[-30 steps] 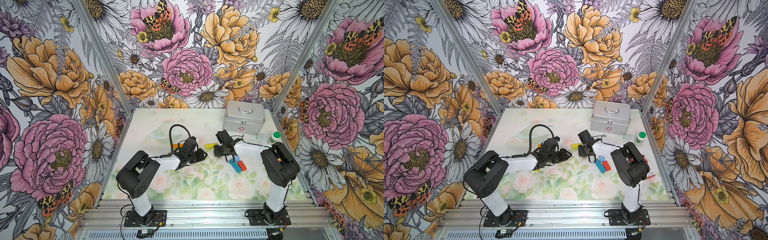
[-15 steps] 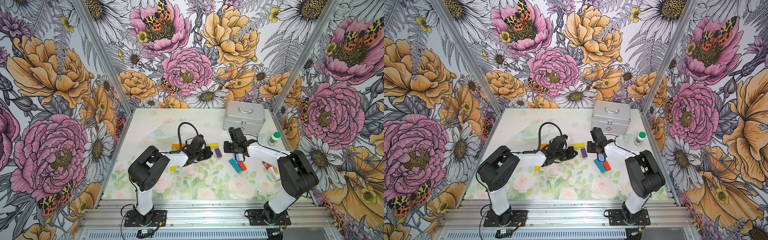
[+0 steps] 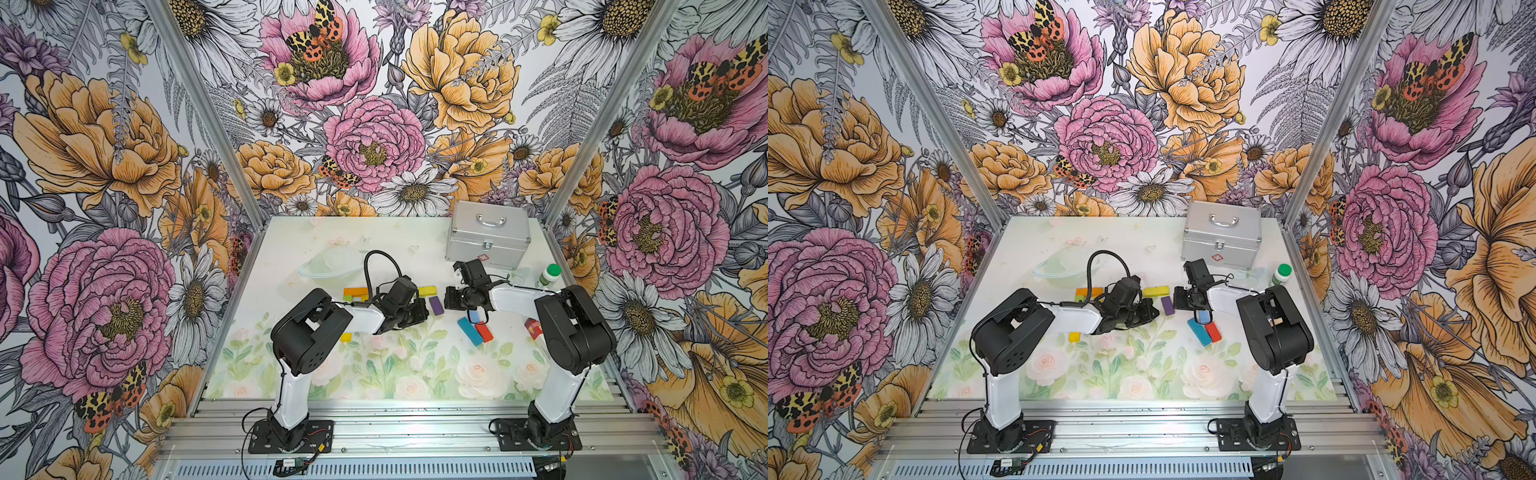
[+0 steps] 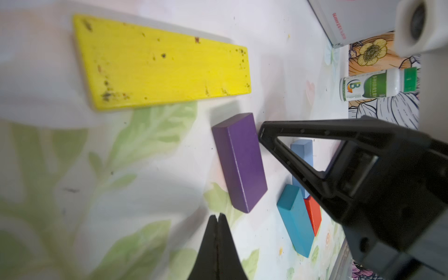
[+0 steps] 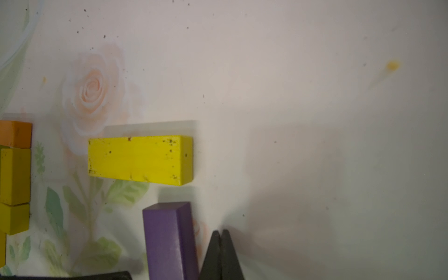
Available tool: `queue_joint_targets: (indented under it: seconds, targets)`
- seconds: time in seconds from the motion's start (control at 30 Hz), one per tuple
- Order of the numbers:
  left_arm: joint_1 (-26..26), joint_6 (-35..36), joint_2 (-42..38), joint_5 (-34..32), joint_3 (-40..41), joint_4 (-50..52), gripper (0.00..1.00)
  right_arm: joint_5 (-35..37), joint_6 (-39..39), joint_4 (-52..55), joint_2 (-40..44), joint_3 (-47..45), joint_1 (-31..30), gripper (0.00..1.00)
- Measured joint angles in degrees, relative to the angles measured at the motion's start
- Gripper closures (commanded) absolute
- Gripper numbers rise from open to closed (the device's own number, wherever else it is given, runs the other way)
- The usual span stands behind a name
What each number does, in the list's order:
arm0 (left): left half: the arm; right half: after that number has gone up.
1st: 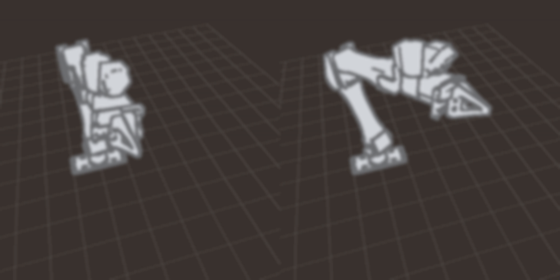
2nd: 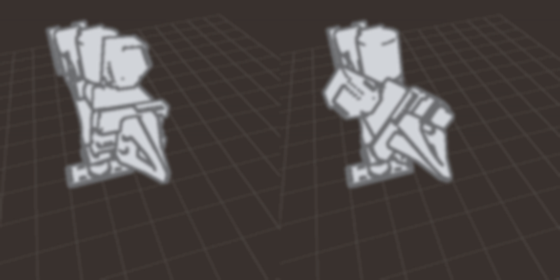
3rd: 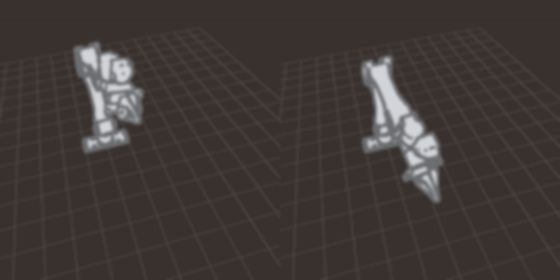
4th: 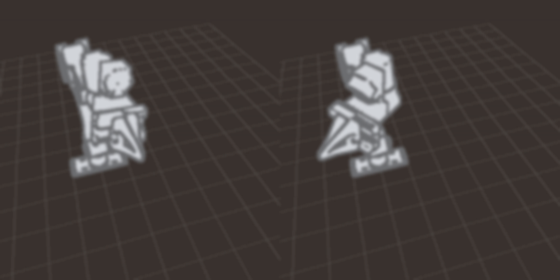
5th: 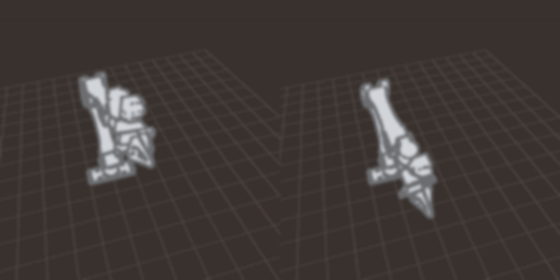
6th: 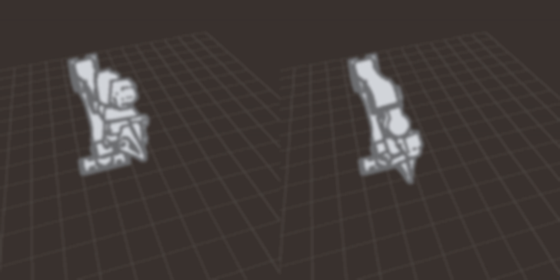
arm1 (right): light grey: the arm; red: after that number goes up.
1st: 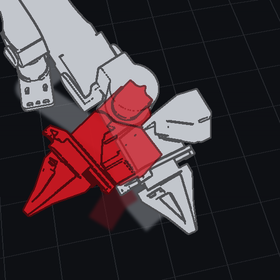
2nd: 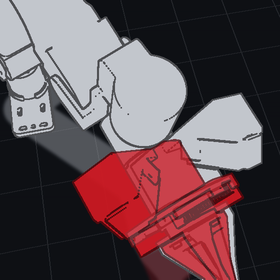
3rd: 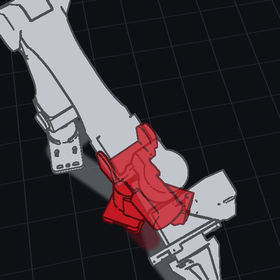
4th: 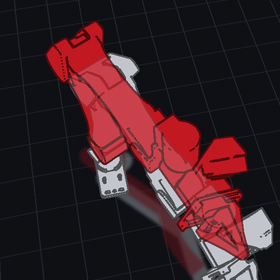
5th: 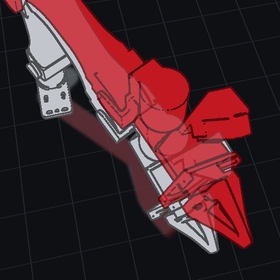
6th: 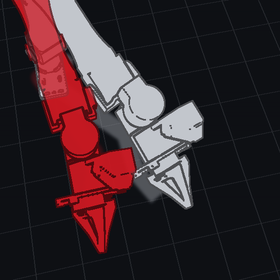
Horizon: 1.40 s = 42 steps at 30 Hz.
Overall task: Assemble the letter p with building blocks
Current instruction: Assemble the building block at the center of the board.
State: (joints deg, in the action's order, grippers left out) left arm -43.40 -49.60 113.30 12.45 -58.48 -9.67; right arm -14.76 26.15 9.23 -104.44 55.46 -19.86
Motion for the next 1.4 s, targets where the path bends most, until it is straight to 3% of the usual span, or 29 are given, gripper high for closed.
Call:
queue_joint_targets:
  seconds: [1.4]
  targets:
    - [1.57,-0.24,4.46,-0.07,-5.62,0.48,1.00,-5.68,1.44,-5.31,-0.98,-1.77,0.31,1.00]
